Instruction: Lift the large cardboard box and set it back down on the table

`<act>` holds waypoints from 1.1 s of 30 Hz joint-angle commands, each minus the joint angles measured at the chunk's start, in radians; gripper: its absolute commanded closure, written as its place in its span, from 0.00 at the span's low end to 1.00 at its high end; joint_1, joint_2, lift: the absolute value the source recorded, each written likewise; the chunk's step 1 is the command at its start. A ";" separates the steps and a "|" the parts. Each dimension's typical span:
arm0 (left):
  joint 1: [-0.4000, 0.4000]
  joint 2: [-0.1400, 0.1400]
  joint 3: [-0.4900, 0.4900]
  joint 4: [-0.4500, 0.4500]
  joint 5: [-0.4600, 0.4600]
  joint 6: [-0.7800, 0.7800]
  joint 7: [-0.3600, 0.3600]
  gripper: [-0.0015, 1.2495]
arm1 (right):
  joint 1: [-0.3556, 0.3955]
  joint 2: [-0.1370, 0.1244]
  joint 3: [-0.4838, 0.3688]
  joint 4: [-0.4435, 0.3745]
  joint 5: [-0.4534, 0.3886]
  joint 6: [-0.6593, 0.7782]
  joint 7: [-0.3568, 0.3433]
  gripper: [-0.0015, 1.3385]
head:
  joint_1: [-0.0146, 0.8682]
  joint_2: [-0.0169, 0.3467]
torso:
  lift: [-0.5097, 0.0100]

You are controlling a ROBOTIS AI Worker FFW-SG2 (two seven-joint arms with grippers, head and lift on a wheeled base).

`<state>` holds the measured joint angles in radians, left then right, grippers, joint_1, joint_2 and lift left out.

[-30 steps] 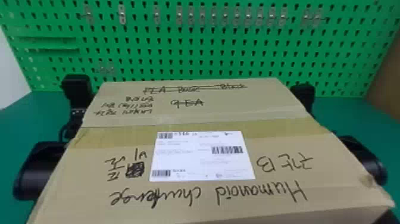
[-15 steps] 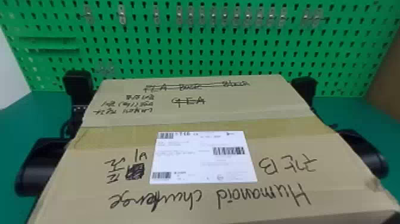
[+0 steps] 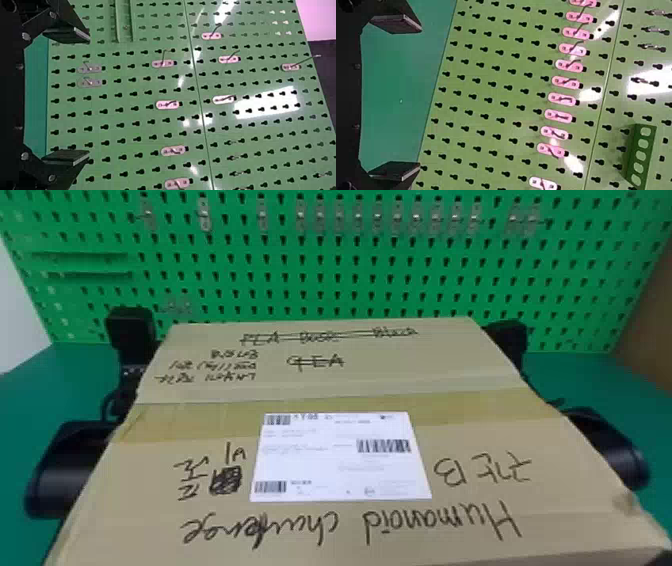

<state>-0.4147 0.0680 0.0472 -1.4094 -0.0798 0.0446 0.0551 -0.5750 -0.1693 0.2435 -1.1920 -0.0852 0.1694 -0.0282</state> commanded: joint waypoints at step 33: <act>-0.032 0.000 -0.009 0.004 -0.003 -0.005 0.000 0.20 | -0.039 -0.015 0.016 0.005 0.002 -0.004 0.001 0.06 | 0.66 0.19 | 0.63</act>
<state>-0.4397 0.0658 0.0405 -1.4051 -0.0813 0.0393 0.0549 -0.6080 -0.1808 0.2574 -1.1872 -0.0845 0.1656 -0.0283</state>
